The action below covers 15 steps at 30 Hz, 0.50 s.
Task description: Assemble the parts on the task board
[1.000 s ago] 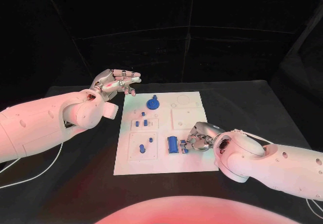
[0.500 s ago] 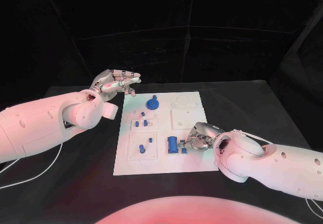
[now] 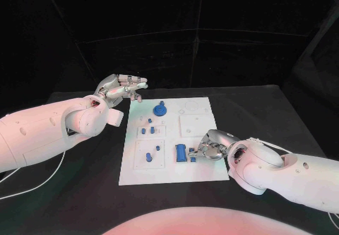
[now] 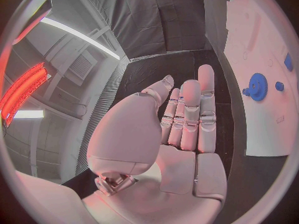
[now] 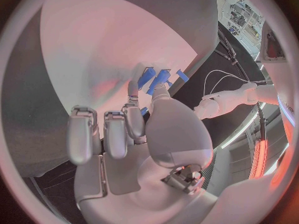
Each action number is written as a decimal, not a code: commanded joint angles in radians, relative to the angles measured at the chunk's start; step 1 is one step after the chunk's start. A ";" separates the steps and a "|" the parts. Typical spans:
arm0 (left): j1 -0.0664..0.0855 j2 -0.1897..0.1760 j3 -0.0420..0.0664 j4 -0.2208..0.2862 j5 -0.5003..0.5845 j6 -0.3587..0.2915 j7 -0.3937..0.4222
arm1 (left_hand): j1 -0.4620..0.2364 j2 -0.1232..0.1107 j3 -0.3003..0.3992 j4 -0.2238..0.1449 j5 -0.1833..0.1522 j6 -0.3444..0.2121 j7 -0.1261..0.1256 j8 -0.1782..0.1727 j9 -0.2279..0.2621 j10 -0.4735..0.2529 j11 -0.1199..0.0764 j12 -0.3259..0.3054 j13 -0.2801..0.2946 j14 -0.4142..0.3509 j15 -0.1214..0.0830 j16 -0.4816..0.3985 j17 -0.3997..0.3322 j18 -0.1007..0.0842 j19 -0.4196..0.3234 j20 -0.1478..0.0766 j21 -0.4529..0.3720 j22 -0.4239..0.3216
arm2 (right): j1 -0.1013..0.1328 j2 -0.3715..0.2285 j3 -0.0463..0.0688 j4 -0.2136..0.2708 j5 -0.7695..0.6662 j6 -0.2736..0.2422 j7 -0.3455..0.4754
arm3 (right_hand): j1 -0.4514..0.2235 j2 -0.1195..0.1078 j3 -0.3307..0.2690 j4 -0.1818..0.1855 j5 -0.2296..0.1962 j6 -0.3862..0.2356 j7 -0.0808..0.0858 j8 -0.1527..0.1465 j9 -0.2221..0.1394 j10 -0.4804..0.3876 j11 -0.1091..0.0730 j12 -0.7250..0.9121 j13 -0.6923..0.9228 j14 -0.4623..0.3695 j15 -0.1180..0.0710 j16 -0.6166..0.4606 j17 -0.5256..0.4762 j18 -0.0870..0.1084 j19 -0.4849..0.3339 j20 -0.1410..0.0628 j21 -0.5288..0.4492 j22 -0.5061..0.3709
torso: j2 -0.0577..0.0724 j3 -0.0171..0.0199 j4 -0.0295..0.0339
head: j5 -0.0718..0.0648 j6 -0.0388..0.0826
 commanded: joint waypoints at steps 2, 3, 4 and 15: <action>0.001 0.000 0.001 0.000 0.002 0.013 0.002 | 0.010 0.000 -0.001 -0.003 0.006 -0.007 0.002 0.004 0.000 -0.006 -0.001 0.005 -0.001 -0.005 0.000 -0.006 -0.001 0.013 -0.003 0.003 -0.005 -0.002 | 0.001 -0.019 0.000 0.017 0.031 0.004 0.069 | 0.030 -0.003 -0.006 -0.009 0.008 -0.008 -0.001 0.002 0.004 -0.007 0.003 -0.008 0.022 0.077 0.004 -0.005 0.110 -0.014 0.026 0.003 -0.005 0.084 | -0.001 -0.0003 -0.0018 | -0.001 0.002; 0.001 0.000 0.001 0.000 0.002 0.013 0.002 | 0.010 0.000 -0.001 -0.003 0.006 -0.007 0.002 0.004 0.000 -0.006 -0.001 0.005 -0.001 -0.005 0.000 -0.006 -0.001 0.013 -0.003 0.003 -0.005 -0.002 | 0.001 -0.024 0.000 0.019 0.034 0.010 0.073 | 0.032 -0.004 -0.007 -0.010 0.009 -0.009 0.000 0.002 0.005 -0.007 0.003 -0.008 0.022 0.077 0.004 -0.005 0.110 -0.013 0.026 0.003 -0.005 0.084 | -0.001 -0.0006 -0.0019 | -0.002 0.002; 0.001 0.001 0.001 0.000 0.002 0.013 0.002 | 0.010 0.000 -0.001 -0.003 0.006 -0.007 0.002 0.004 0.000 -0.006 -0.001 0.005 -0.001 -0.005 0.000 -0.006 -0.001 0.013 -0.003 0.003 -0.005 -0.002 | 0.001 -0.027 0.000 0.020 0.036 0.017 0.076 | 0.038 -0.005 -0.008 -0.012 0.010 -0.009 0.000 0.002 0.006 -0.007 0.004 -0.007 0.023 0.077 0.004 -0.005 0.110 -0.013 0.026 0.003 -0.005 0.084 | -0.001 -0.0007 -0.0017 | -0.003 0.002; 0.001 0.003 0.001 -0.002 0.002 0.015 0.002 | 0.010 0.000 -0.001 -0.003 0.006 -0.007 0.002 0.004 0.000 -0.006 -0.001 0.005 -0.001 -0.005 0.000 -0.006 -0.001 0.013 -0.003 0.003 -0.005 -0.002 | 0.001 -0.030 0.000 0.010 0.042 0.055 0.072 | 0.097 0.003 -0.011 -0.041 0.036 -0.012 0.000 0.005 0.017 -0.008 0.004 -0.008 0.025 0.077 0.005 -0.005 0.111 -0.014 0.026 0.004 -0.005 0.085 | 0.002 -0.0003 0.0017 | -0.005 0.004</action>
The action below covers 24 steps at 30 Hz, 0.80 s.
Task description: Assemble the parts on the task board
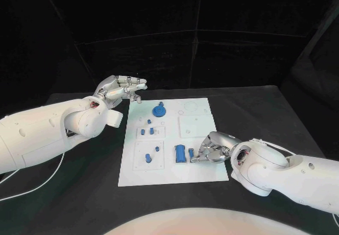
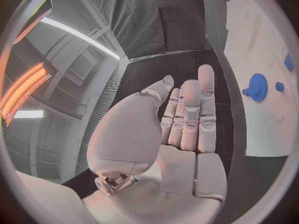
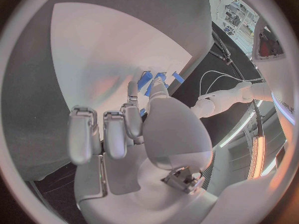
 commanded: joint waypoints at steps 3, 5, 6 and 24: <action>0.001 0.001 0.001 0.000 0.002 0.012 0.004 | 0.010 0.000 -0.001 -0.003 0.006 -0.007 0.002 0.004 0.000 -0.006 -0.001 0.005 -0.001 -0.005 0.000 -0.006 -0.001 0.013 -0.003 0.003 -0.005 -0.002 | 0.001 0.008 0.000 -0.011 0.009 0.027 0.009 | 0.017 0.009 -0.001 -0.007 0.011 -0.005 0.000 0.005 0.003 -0.004 0.000 -0.004 0.023 0.077 0.004 -0.005 0.112 -0.014 0.027 0.004 -0.005 0.086 | 0.002 -0.0005 0.0013 | 0.001 0.000; 0.001 0.001 0.001 0.000 0.002 0.012 0.004 | 0.010 0.000 -0.001 -0.003 0.006 -0.007 0.002 0.004 0.000 -0.006 -0.001 0.005 -0.001 -0.005 0.000 -0.006 -0.001 0.013 -0.003 0.003 -0.005 -0.002 | 0.001 0.011 0.000 -0.017 0.008 0.027 0.005 | 0.018 0.010 -0.001 -0.007 0.013 -0.005 0.000 0.006 0.003 -0.003 0.000 -0.004 0.024 0.077 0.004 -0.005 0.112 -0.014 0.027 0.004 -0.005 0.087 | 0.002 -0.0007 0.0016 | 0.001 -0.001; 0.001 0.001 0.001 0.000 0.002 0.012 0.004 | 0.010 0.000 -0.001 -0.003 0.006 -0.007 0.002 0.004 0.000 -0.006 -0.001 0.005 -0.001 -0.005 0.000 -0.006 -0.001 0.013 -0.003 0.003 -0.005 -0.002 | 0.001 0.013 0.000 -0.021 0.007 0.026 0.003 | 0.018 0.010 -0.001 -0.007 0.013 -0.005 0.000 0.006 0.003 -0.003 0.000 -0.004 0.024 0.077 0.004 -0.005 0.112 -0.014 0.027 0.004 -0.005 0.087 | 0.002 -0.0006 0.0018 | 0.001 -0.002; 0.001 0.002 0.001 0.000 0.002 0.013 0.003 | 0.010 0.001 -0.001 -0.003 0.006 -0.008 0.002 0.005 0.000 -0.008 -0.001 0.006 -0.001 -0.007 0.001 -0.007 -0.003 0.013 -0.004 0.004 -0.006 -0.002 | 0.001 0.033 0.000 -0.045 0.010 0.018 0.016 | 0.019 0.013 -0.009 -0.007 0.016 -0.006 0.000 0.006 0.007 -0.003 0.000 -0.003 0.025 0.077 0.004 -0.005 0.112 -0.014 0.027 0.004 -0.005 0.086 | 0.000 -0.0003 -0.0002 | 0.005 -0.004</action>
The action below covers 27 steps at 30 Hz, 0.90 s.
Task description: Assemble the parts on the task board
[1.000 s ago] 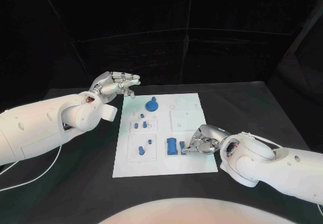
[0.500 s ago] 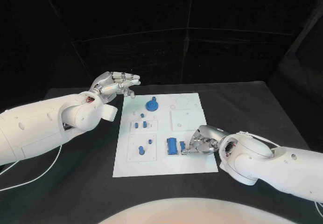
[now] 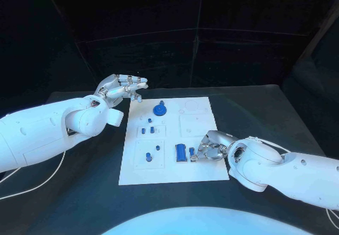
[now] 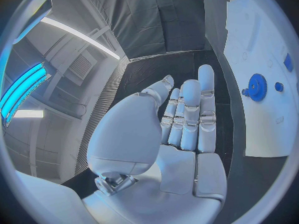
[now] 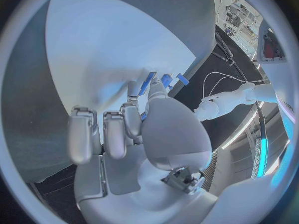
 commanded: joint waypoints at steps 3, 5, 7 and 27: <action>0.001 0.000 0.001 0.000 0.002 0.010 0.004 | 0.010 0.001 -0.001 -0.003 0.006 -0.005 -0.001 0.005 0.000 -0.008 -0.001 0.006 -0.001 -0.007 0.001 -0.003 -0.001 0.013 -0.004 0.004 -0.006 -0.001 | 0.001 -0.030 0.000 0.025 0.055 -0.010 0.061 | -0.023 -0.025 -0.031 0.012 0.023 -0.029 0.009 -0.012 -0.001 -0.007 0.002 -0.021 0.009 0.077 0.007 -0.010 0.105 -0.011 0.021 0.006 -0.013 0.074 | -0.003 0.0010 -0.0002 | 0.004 0.005; 0.001 -0.001 -0.002 0.001 0.002 0.010 0.004 | 0.010 0.001 -0.001 -0.003 0.006 -0.005 -0.001 0.005 0.000 -0.008 -0.001 0.006 -0.001 -0.007 0.001 -0.003 -0.001 0.013 -0.004 0.004 -0.006 -0.001 | 0.001 -0.046 0.001 0.034 0.106 -0.024 0.098 | -0.032 -0.034 -0.041 0.021 0.023 -0.053 0.017 -0.025 -0.004 -0.020 0.009 -0.044 -0.005 0.075 0.012 -0.018 0.092 -0.008 0.013 0.010 -0.023 0.060 | -0.005 0.0030 -0.0008 | 0.004 0.010; 0.001 -0.005 -0.008 0.003 0.002 0.010 0.005 | 0.010 0.001 -0.001 -0.003 0.006 -0.005 -0.001 0.005 0.000 -0.008 -0.001 0.006 -0.001 -0.007 0.001 -0.003 -0.001 0.013 -0.004 0.004 -0.006 -0.001 | 0.003 -0.067 0.001 0.040 0.197 -0.044 0.165 | -0.032 -0.038 -0.044 0.028 0.019 -0.081 0.028 -0.041 -0.008 -0.035 0.018 -0.071 -0.021 0.071 0.019 -0.028 0.078 -0.003 0.000 0.016 -0.040 0.034 | -0.009 0.0023 -0.0004 | 0.002 0.016; -0.028 0.098 -0.016 -0.167 0.129 -0.003 0.091 | -0.004 0.015 -0.126 0.057 0.004 -0.027 -0.011 0.006 -0.003 -0.002 0.030 -0.083 -0.026 -0.256 0.091 -0.663 -0.309 0.010 -0.331 0.109 -0.412 -0.325 | 0.139 0.098 0.016 -0.462 1.221 0.027 0.895 | 0.255 0.073 0.006 -0.095 -0.003 -0.193 0.130 -0.186 -0.116 -0.401 0.147 -1.050 -0.923 -0.398 0.168 -1.151 -0.910 0.129 -0.522 0.154 -1.041 -0.947 | -0.084 -0.0171 0.0119 | -0.038 0.141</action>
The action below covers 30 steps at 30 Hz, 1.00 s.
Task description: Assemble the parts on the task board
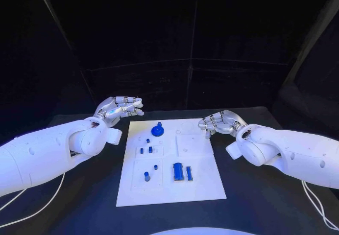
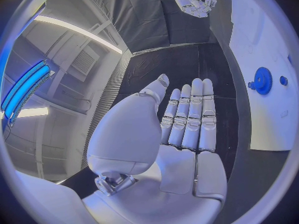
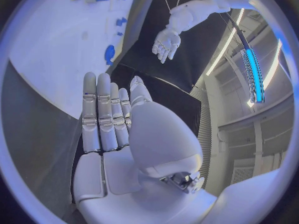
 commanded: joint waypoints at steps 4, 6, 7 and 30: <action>-0.008 0.067 0.002 -0.111 0.078 -0.038 0.075 | 0.010 0.016 -0.038 0.006 0.004 -0.013 -0.017 -0.033 -0.003 -0.024 0.034 -0.078 -0.002 -0.029 0.045 -0.172 -0.075 0.005 -0.113 0.051 -0.073 -0.110 | 0.009 0.116 0.019 -0.192 0.287 0.089 0.230 | 0.021 0.009 0.005 -0.023 -0.006 -0.005 0.003 -0.020 -0.081 0.030 0.021 -0.095 -0.207 -0.052 0.044 -0.244 -0.178 0.014 -0.021 0.053 -0.204 -0.146 | -0.024 0.0007 0.0004 | -0.004 0.056; -0.013 0.091 0.002 -0.150 0.087 -0.057 0.082 | 0.011 0.020 -0.054 0.007 0.004 -0.020 -0.025 -0.047 -0.003 -0.044 0.045 -0.105 -0.002 -0.035 0.054 -0.213 -0.092 0.006 -0.147 0.062 -0.073 -0.140 | 0.010 0.160 0.023 -0.258 0.297 0.101 0.249 | 0.009 0.011 0.007 -0.039 -0.008 -0.007 0.002 -0.022 -0.125 0.043 0.027 -0.121 -0.287 -0.035 0.051 -0.309 -0.246 0.012 0.005 0.061 -0.269 -0.197 | -0.028 0.0032 -0.0029 | 0.003 0.066; -0.015 0.102 0.003 -0.167 0.091 -0.064 0.084 | 0.012 0.024 -0.062 0.007 0.005 -0.022 -0.027 -0.054 -0.003 -0.052 0.046 -0.118 -0.002 -0.035 0.054 -0.230 -0.099 0.006 -0.156 0.065 -0.072 -0.152 | 0.010 0.179 0.025 -0.286 0.300 0.106 0.257 | 0.002 0.012 0.008 -0.046 -0.008 -0.008 0.004 -0.022 -0.140 0.045 0.030 -0.129 -0.311 -0.032 0.053 -0.328 -0.268 0.012 0.013 0.063 -0.290 -0.213 | -0.028 0.0040 -0.0031 | 0.004 0.069; -0.086 0.043 0.053 0.094 0.014 -0.366 0.088 | -0.880 0.067 -0.191 -0.075 -0.085 -0.625 -0.186 -0.150 -0.068 -0.687 -0.141 -0.194 -0.065 -0.620 -0.106 -0.433 -0.211 -0.093 -0.640 -0.114 -0.134 -0.352 | -0.031 0.120 0.047 -0.026 0.357 -0.222 0.298 | -0.983 -0.081 0.200 -0.147 -0.171 -0.610 -0.172 -0.083 -0.344 -0.640 -0.109 -0.213 -0.466 -0.697 -0.053 -0.436 -0.460 -0.090 -0.597 -0.072 -0.508 -0.414 | -0.036 0.0151 0.0170 | 0.044 0.098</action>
